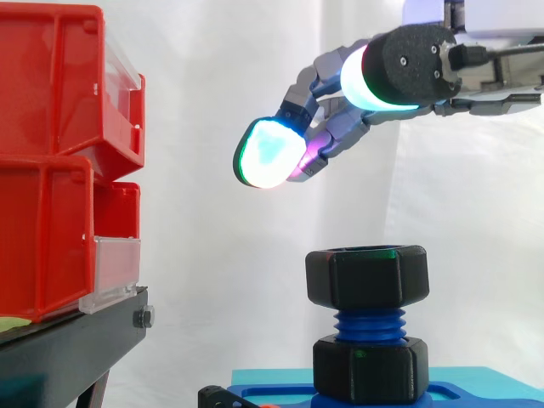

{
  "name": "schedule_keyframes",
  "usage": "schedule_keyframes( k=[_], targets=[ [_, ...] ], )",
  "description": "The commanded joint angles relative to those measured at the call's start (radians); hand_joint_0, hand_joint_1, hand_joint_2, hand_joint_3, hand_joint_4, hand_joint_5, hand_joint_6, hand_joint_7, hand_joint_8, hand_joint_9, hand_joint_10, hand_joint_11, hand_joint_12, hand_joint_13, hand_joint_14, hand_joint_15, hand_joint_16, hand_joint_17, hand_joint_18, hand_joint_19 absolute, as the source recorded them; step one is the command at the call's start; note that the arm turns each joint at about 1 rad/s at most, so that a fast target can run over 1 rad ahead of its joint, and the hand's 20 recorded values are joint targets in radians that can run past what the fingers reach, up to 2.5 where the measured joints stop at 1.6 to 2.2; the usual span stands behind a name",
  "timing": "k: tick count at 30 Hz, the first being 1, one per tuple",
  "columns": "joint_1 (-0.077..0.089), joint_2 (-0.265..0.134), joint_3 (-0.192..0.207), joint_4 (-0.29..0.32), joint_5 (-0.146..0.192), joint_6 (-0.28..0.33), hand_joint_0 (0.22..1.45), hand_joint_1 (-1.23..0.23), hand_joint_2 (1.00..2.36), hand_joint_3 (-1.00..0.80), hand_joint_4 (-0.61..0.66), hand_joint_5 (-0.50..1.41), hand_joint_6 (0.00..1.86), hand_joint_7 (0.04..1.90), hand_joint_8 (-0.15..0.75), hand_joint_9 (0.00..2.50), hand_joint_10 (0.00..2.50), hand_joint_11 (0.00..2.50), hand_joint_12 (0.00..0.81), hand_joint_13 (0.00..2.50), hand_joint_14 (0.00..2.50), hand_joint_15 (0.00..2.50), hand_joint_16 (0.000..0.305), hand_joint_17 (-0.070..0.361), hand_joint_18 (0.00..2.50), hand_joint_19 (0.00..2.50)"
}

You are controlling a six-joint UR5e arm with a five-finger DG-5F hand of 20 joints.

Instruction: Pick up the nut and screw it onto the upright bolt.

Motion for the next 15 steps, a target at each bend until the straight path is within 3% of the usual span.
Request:
schedule_keyframes(
  k=[1,5,15],
  targets=[
    [0.011,0.000,0.000,0.000,0.002,0.018,0.46,-0.20,1.00,-0.50,0.20,-0.10,0.50,0.67,0.187,0.39,0.00,0.00,0.302,0.25,0.00,0.00,0.033,0.074,0.00,0.00],
    [0.020,0.000,0.000,-0.020,0.002,0.056,0.46,-0.19,1.00,-0.50,0.19,-0.09,0.50,0.67,0.184,0.38,0.00,0.00,0.304,0.25,0.00,0.00,0.034,0.076,0.00,0.00],
    [0.020,0.000,-0.002,-0.089,-0.003,0.078,0.46,-0.19,1.00,-0.50,0.18,-0.08,0.50,0.69,0.182,0.39,0.00,0.00,0.306,0.25,0.00,0.00,0.034,0.076,0.00,0.00]
  ],
)
